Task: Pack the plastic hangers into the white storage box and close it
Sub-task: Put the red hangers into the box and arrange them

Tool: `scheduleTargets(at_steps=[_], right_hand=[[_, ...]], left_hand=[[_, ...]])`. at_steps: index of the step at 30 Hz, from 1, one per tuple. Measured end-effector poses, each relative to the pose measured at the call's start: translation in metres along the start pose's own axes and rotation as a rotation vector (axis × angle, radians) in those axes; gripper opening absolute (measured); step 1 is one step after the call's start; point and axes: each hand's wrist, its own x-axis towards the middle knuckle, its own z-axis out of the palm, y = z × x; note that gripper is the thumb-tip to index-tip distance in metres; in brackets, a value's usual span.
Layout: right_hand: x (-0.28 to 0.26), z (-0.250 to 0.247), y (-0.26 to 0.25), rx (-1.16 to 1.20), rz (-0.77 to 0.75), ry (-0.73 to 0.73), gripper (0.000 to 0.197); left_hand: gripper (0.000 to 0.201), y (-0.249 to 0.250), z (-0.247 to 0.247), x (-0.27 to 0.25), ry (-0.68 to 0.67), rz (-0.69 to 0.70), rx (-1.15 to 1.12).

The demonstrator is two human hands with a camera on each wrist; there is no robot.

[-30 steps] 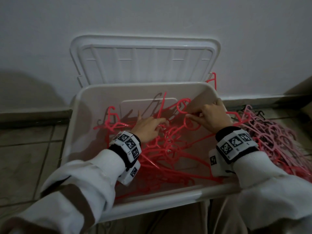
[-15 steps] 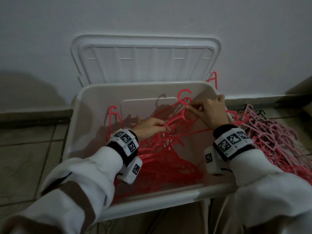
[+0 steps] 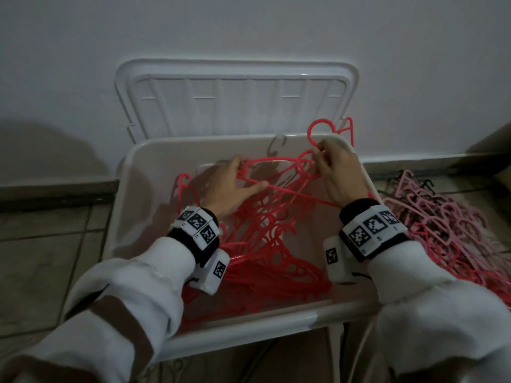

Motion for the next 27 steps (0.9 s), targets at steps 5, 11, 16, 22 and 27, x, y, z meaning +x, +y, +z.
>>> scheduleTargets(at_steps=[5,11,16,22,27], right_hand=[[-0.009,0.022,-0.021,0.184,0.009,-0.385,0.015],[-0.015,0.05,-0.018,0.297,0.093,-0.621,0.015],[-0.009,0.028,-0.009,0.061,-0.003,-0.56,0.022],[-0.001,0.003,0.0,-0.313,0.008,-0.344,0.03],[-0.002,0.005,0.006,-0.363,0.084,-0.335,0.032]], left_hand=[[0.045,0.007,-0.011,0.003,-0.013,0.152,0.243],[0.036,0.001,-0.004,0.001,-0.264,0.08,0.119],[0.02,0.002,-0.005,0.006,-0.152,0.093,0.027],[0.038,-0.014,-0.016,0.012,-0.262,-0.006,0.016],[0.035,-0.029,-0.026,0.008,-0.24,-0.122,0.289]])
